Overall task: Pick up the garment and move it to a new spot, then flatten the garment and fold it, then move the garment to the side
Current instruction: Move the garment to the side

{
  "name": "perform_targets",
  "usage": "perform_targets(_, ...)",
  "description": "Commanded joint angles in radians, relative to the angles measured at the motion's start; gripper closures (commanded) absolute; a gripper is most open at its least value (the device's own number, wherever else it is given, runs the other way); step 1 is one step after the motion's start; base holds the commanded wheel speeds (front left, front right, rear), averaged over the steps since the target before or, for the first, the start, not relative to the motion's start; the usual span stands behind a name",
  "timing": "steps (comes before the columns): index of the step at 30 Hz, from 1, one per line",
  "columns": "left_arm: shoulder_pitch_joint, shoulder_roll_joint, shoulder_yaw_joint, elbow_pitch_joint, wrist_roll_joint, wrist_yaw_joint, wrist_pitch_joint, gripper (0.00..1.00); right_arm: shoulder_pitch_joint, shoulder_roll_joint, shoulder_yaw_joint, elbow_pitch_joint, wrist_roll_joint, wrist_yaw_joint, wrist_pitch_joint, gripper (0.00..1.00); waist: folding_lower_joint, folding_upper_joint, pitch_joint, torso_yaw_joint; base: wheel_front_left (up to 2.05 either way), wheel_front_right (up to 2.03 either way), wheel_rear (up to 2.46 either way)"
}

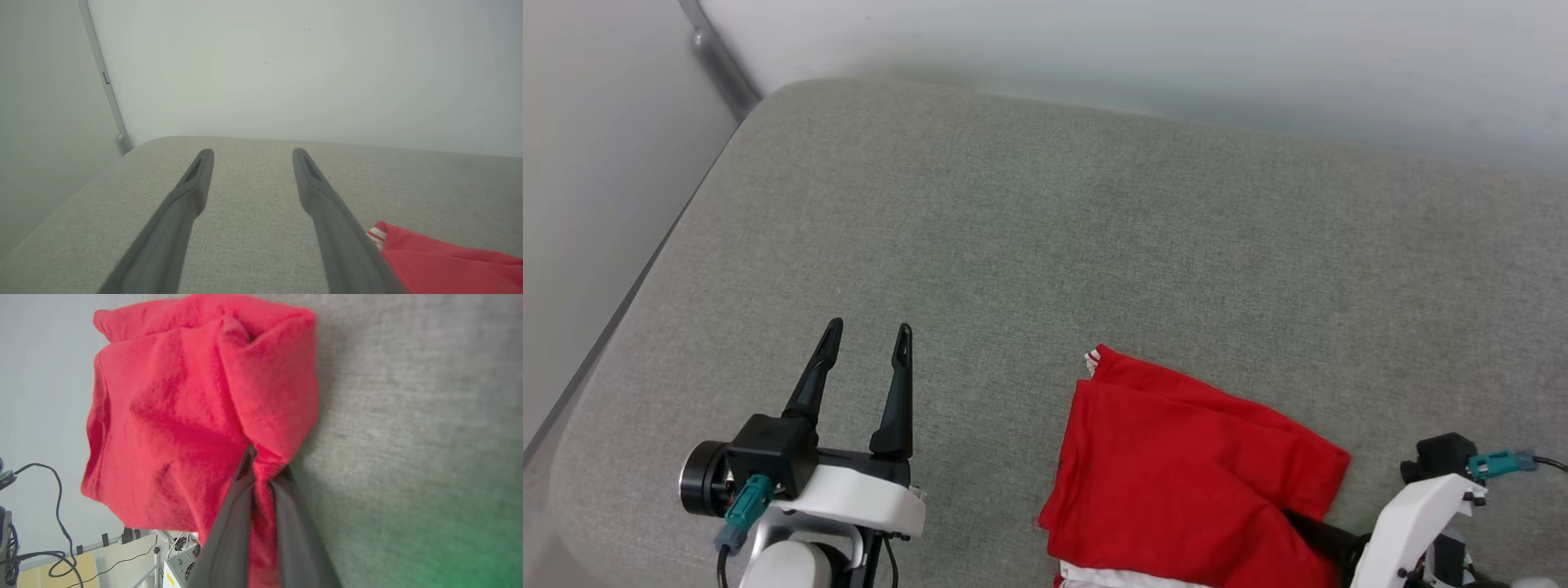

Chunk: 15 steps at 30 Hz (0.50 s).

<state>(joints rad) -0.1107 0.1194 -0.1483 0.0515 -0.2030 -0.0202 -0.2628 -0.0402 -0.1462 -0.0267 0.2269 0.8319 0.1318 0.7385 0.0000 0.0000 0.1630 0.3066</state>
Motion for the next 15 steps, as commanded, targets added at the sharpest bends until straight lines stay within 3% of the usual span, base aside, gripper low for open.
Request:
perform_targets(1, 0.002, -0.002, 0.006, 0.003, 0.010, -0.006, -0.002, 0.00, 0.007, 0.009, 0.024, 0.012, -0.009, -0.002, 0.003, 1.00, 0.0000, 0.0000, -0.008, -0.006, 0.00, 0.00, 0.00)
perform_targets(8, 0.025, 0.012, 0.023, 0.006, 0.037, -0.023, -0.002, 0.00, -0.022, -0.036, 0.095, -0.052, -0.092, -0.001, -0.083, 1.00, 0.0000, 0.0000, -0.068, -0.069, 0.00, 0.00, 0.00)
perform_targets(15, 0.062, 0.028, 0.035, -0.015, 0.051, -0.027, -0.002, 0.00, -0.052, -0.085, 0.109, -0.024, -0.275, -0.002, -0.125, 1.00, 0.0000, 0.0000, -0.095, -0.240, 0.00, 0.00, 0.00)
